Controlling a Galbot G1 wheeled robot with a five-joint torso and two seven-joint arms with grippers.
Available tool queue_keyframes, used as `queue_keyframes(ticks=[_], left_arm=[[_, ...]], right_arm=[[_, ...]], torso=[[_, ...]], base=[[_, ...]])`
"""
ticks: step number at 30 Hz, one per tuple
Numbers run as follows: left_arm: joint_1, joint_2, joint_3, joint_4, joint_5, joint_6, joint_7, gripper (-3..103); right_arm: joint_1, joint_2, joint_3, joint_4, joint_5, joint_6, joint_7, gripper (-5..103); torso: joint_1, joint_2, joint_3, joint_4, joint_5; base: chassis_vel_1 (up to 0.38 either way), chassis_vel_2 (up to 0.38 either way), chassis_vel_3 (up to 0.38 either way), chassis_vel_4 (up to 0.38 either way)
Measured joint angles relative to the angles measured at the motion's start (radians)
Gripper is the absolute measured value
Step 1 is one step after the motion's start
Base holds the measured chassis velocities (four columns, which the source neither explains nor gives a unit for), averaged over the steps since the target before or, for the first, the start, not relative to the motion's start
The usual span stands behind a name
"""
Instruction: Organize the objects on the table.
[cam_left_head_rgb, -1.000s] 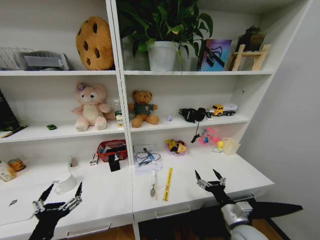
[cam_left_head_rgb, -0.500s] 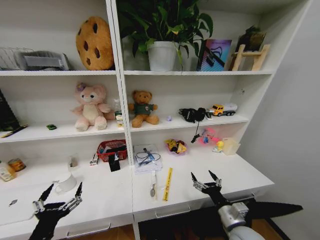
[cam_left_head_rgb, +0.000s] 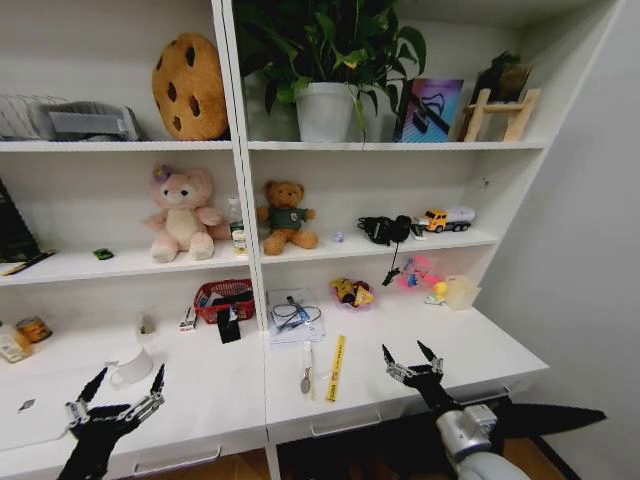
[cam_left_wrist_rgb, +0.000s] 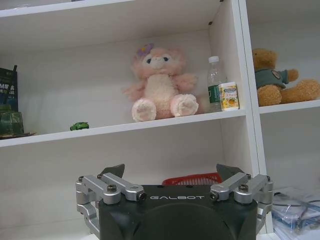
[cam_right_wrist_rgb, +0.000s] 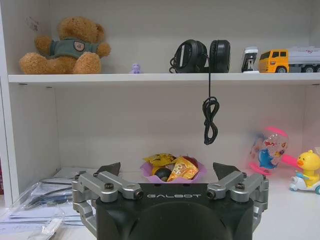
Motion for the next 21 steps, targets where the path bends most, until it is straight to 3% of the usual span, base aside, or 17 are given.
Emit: queue_keyframes(ticks=[9, 17, 19, 21], left_arm=[[0.0, 0.0, 0.0, 0.0, 0.0, 0.0, 0.0, 100], [0.0, 0.0, 0.0, 0.0, 0.0, 0.0, 0.0, 100], [0.0, 0.0, 0.0, 0.0, 0.0, 0.0, 0.0, 100], [0.0, 0.0, 0.0, 0.0, 0.0, 0.0, 0.0, 100]], right_arm=[[0.0, 0.0, 0.0, -0.001, 0.0, 0.0, 0.0, 100], [0.001, 0.0, 0.0, -0.001, 0.0, 0.0, 0.001, 100], [0.0, 0.0, 0.0, -0.001, 0.001, 0.0, 0.001, 100], [0.001, 0.0, 0.0, -0.001, 0.001, 0.0, 0.001, 100]], torso=[[0.0, 0.0, 0.0, 0.0003, -0.0001], [0.0, 0.0, 0.0, 0.0003, -0.0009], [0.0, 0.0, 0.0, -0.0006, 0.0005], [0.0, 0.0, 0.0, 0.0003, 0.0002]], base=[[0.122, 0.123, -0.131, -0.113], [0.237, 0.232, -0.233, -0.226], [0.287, 0.292, -0.269, -0.308], [0.318, 0.302, -0.296, -0.323]])
